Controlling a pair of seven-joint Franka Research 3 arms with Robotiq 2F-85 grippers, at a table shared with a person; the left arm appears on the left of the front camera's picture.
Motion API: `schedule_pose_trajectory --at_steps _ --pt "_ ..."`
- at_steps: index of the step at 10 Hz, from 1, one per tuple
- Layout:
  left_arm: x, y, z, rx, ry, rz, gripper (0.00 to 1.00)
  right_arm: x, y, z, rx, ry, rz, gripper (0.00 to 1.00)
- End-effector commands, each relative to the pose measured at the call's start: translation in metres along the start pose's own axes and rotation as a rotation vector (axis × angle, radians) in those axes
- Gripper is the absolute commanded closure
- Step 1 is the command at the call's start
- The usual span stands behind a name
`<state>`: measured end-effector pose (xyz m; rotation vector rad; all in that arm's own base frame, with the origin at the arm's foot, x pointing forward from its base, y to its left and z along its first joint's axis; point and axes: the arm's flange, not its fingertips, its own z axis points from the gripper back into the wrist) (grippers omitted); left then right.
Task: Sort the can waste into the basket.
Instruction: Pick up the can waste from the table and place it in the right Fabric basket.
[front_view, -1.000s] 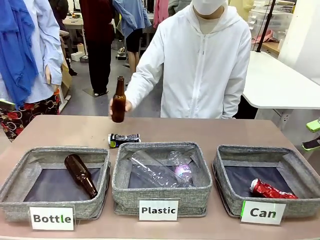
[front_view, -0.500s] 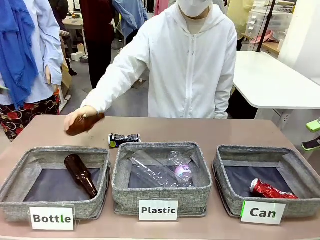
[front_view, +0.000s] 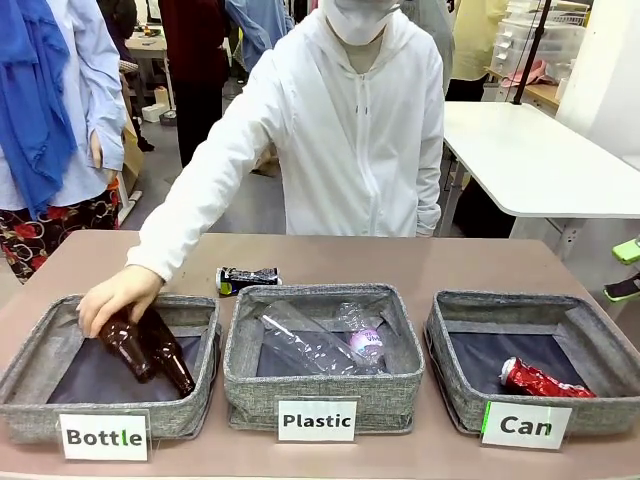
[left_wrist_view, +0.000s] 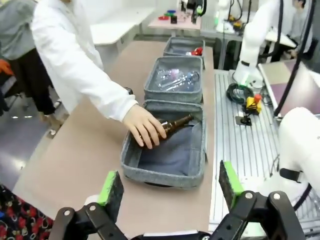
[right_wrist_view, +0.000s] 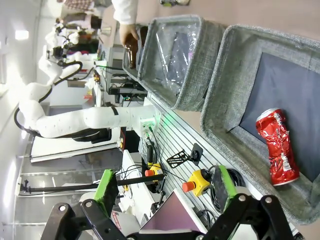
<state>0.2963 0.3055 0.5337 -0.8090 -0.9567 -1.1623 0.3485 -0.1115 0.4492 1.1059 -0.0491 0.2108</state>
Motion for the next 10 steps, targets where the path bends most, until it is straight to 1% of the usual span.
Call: schedule_pose_trajectory --at_steps 1,2,4,6,7,9,10 --pt "-0.025 -0.012 -0.016 0.034 -0.057 -0.016 0.00 -0.002 0.000 -0.001 -0.007 -0.007 0.017 0.00" --pt "-0.033 -0.023 -0.012 0.053 -0.075 -0.017 0.00 -0.002 0.000 -0.001 -0.007 -0.007 0.017 0.00" --pt "-0.034 -0.025 -0.013 0.066 -0.075 -0.008 0.00 -0.002 0.000 -0.001 -0.007 -0.007 0.017 0.00" --pt "-0.031 -0.012 -0.018 0.061 -0.075 0.017 0.00 -0.002 0.000 -0.001 -0.007 -0.007 0.017 0.00" --pt "-0.023 -0.001 -0.025 0.042 -0.069 0.003 0.00 -0.002 0.000 -0.001 -0.007 -0.007 0.017 0.00" --pt "0.005 0.024 -0.062 0.032 -0.017 0.042 0.00 -0.002 0.000 -0.001 -0.007 -0.007 0.017 0.00" --pt "0.023 0.038 -0.096 0.032 0.043 0.076 0.00 -0.002 0.000 -0.001 -0.007 -0.007 0.017 0.00"
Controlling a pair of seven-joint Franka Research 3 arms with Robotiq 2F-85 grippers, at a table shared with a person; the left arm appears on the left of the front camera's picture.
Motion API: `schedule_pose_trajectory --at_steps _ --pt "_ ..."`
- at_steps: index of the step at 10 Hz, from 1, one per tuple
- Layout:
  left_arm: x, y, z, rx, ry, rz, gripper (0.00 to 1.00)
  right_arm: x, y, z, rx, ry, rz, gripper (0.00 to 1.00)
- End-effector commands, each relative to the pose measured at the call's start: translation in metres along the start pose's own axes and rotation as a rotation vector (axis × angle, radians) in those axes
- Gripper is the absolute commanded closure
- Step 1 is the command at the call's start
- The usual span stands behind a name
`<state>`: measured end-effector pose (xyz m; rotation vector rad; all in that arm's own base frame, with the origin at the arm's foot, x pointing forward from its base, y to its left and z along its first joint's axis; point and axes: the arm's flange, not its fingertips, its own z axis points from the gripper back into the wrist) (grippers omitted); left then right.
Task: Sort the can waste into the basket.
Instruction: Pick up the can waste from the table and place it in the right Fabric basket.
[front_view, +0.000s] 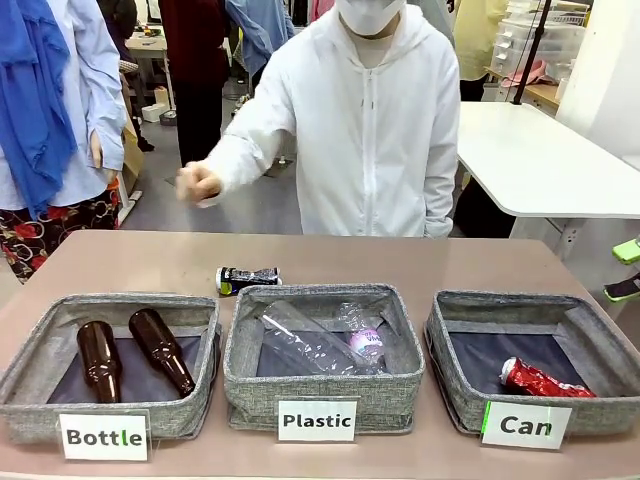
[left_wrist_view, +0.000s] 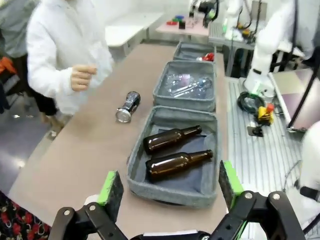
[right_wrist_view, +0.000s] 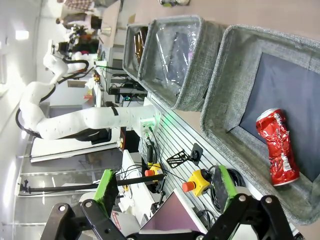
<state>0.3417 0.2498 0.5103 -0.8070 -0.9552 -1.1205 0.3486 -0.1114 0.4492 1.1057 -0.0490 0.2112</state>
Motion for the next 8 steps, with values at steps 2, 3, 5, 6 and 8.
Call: schedule_pose_trajectory --at_steps 2,3,5,6,8 --pt "0.058 0.038 -0.115 -0.013 0.215 0.049 0.00 -0.002 0.000 -0.001 -0.006 -0.007 0.017 0.00" --pt "0.072 0.056 -0.154 -0.006 0.306 0.056 0.00 -0.002 0.000 -0.001 -0.006 -0.007 0.017 0.00" --pt "0.087 0.090 -0.232 -0.068 0.483 0.043 0.00 -0.002 0.000 -0.001 -0.006 -0.007 0.017 0.00" --pt "0.090 0.105 -0.272 -0.145 0.555 0.031 0.00 -0.002 0.000 -0.001 -0.006 -0.007 0.017 0.00" --pt "0.094 0.136 -0.344 -0.166 0.602 -0.060 0.00 -0.002 0.000 -0.001 -0.006 -0.007 0.017 0.00"
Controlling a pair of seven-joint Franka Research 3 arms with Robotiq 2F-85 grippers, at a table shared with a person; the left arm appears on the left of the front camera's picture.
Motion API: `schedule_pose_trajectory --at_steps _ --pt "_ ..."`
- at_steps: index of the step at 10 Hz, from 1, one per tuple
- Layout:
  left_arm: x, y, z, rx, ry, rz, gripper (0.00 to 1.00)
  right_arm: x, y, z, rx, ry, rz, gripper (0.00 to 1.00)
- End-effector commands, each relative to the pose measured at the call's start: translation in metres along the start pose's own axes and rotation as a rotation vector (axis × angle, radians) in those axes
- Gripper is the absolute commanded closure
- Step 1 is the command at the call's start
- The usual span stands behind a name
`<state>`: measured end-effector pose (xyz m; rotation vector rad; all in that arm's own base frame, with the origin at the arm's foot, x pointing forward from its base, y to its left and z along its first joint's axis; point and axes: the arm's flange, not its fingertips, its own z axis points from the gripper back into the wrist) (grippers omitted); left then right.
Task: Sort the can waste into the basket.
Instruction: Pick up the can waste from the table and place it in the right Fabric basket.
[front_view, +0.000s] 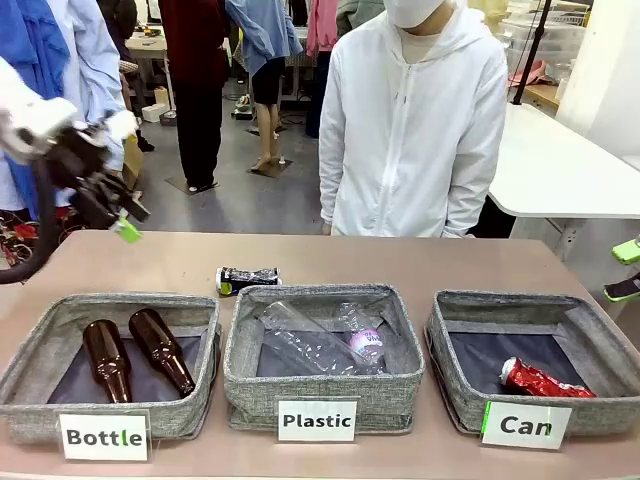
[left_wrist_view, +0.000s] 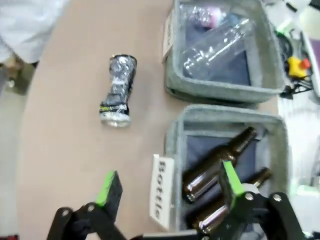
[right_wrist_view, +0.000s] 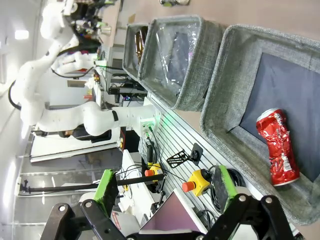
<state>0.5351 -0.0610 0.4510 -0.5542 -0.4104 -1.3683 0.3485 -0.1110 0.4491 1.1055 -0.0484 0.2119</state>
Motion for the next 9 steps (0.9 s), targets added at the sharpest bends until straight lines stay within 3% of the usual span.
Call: schedule_pose_trajectory --at_steps 1,3,6,9 --pt "0.027 0.034 -0.017 0.001 0.071 -0.080 0.00 -0.002 -0.001 0.000 -0.006 -0.008 0.017 0.00" --pt "0.067 0.053 -0.069 -0.061 0.218 -0.129 0.00 -0.002 -0.001 0.000 -0.006 -0.008 0.017 0.00" --pt "0.093 0.058 -0.123 -0.123 0.306 -0.160 0.00 -0.002 -0.001 0.000 -0.006 -0.008 0.017 0.00" --pt "0.110 0.064 -0.169 0.002 0.420 -0.160 0.00 -0.002 -0.001 0.000 -0.006 -0.008 0.017 0.00"
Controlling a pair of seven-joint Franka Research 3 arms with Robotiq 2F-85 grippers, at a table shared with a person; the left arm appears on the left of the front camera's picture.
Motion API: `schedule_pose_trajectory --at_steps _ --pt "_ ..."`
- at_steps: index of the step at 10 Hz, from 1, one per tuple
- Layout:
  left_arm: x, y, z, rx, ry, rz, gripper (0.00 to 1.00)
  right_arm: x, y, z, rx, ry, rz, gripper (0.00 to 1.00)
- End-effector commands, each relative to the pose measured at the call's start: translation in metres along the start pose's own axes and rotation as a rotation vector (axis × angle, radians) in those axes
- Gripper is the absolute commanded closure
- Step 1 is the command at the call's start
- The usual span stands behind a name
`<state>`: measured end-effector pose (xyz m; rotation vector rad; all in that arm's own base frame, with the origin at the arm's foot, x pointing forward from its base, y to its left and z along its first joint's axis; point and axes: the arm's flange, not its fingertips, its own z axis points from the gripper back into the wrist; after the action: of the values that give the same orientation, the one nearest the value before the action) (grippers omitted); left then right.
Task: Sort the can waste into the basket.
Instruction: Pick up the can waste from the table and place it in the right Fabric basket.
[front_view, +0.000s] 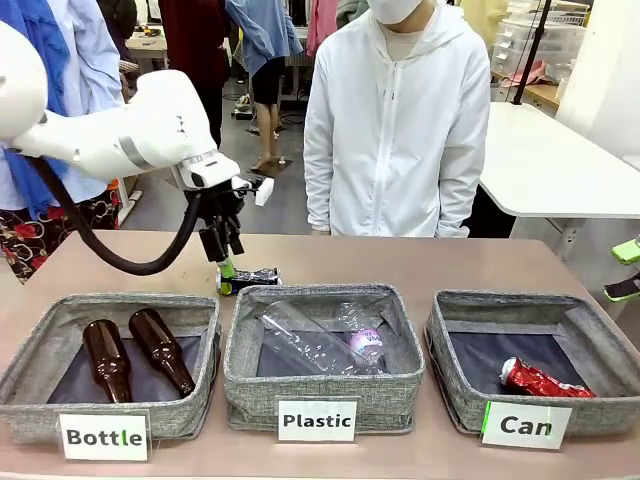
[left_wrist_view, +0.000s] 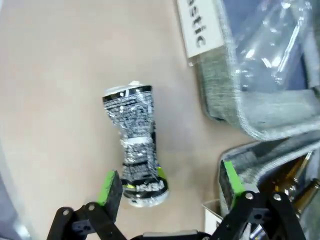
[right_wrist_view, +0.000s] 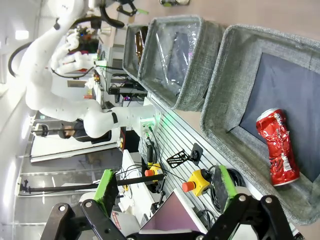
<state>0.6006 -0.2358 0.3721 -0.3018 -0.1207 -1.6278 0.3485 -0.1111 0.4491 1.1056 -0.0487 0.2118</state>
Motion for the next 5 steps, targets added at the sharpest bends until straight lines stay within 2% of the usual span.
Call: schedule_pose_trajectory --at_steps 1,3,5 --pt "0.008 0.015 -0.014 0.040 0.077 0.032 0.00 -0.002 0.000 0.000 -0.006 -0.008 0.017 0.00" --pt "0.007 0.025 -0.031 0.098 0.129 0.078 0.00 -0.002 0.000 0.000 -0.006 -0.008 0.017 0.00" --pt "0.013 0.029 -0.045 0.103 0.144 0.072 0.00 -0.002 0.000 0.000 -0.006 -0.008 0.017 0.00"
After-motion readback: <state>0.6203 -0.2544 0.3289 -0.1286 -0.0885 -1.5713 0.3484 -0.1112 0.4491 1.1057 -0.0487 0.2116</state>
